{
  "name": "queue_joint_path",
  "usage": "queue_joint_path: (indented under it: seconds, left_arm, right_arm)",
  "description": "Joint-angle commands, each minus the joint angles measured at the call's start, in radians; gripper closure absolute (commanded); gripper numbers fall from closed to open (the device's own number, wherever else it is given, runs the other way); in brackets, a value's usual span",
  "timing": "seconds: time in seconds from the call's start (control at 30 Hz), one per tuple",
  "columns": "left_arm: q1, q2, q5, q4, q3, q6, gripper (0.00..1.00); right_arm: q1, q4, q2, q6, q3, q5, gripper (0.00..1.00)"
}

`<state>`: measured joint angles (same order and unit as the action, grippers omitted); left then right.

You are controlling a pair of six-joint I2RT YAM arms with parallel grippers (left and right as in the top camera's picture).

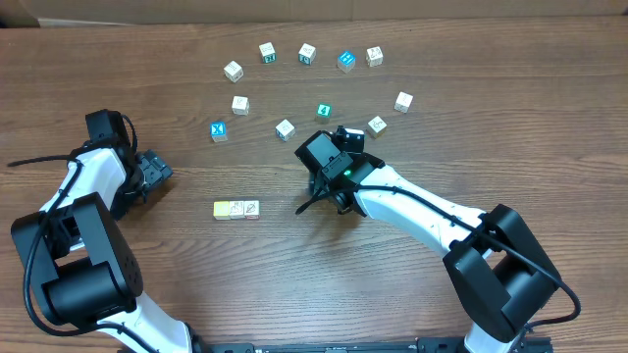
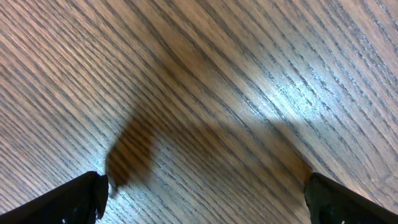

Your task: Form a horizontal line

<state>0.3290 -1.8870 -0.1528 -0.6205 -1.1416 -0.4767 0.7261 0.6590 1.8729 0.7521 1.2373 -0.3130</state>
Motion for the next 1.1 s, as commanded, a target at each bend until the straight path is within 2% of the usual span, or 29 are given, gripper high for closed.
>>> queue_joint_path:
  seconds: [0.0, 0.2, 0.67, 0.77, 0.83, 0.93, 1.0, 1.07]
  left_arm:
    - [-0.002, -0.018, -0.006, -0.006, 0.006, -0.002, 0.00]
    - [-0.002, -0.018, -0.006, -0.006, 0.006, -0.002, 0.00]
    - [-0.002, -0.018, -0.006, -0.006, 0.006, -0.003, 0.00]
    - [-0.002, -0.018, -0.006, -0.006, 0.006, -0.002, 0.01]
    - [-0.002, -0.018, -0.006, -0.006, 0.006, -0.003, 0.00]
    - [-0.002, -0.018, -0.006, -0.006, 0.006, -0.002, 0.01]
    - [-0.002, -0.018, -0.006, -0.006, 0.006, -0.002, 0.00]
    - [-0.002, -0.018, -0.006, -0.006, 0.006, -0.002, 0.00]
  right_arm:
    - [-0.004, -0.002, -0.019, 0.002, -0.006, -0.016, 0.61]
    - [-0.004, -0.002, -0.019, 0.002, -0.006, -0.016, 0.96]
    - [-0.004, -0.002, -0.019, 0.002, -0.006, -0.015, 0.96]
    - [-0.004, -0.002, -0.019, 0.002, -0.006, -0.015, 0.71]
    - [-0.004, -0.002, -0.019, 0.002, -0.006, -0.015, 0.63]
    - [-0.004, -0.002, -0.019, 0.002, -0.006, -0.015, 0.28]
    - [-0.004, -0.002, -0.019, 0.002, -0.006, -0.015, 0.01]
    - [-0.004, -0.005, -0.019, 0.002, -0.006, -0.015, 0.00]
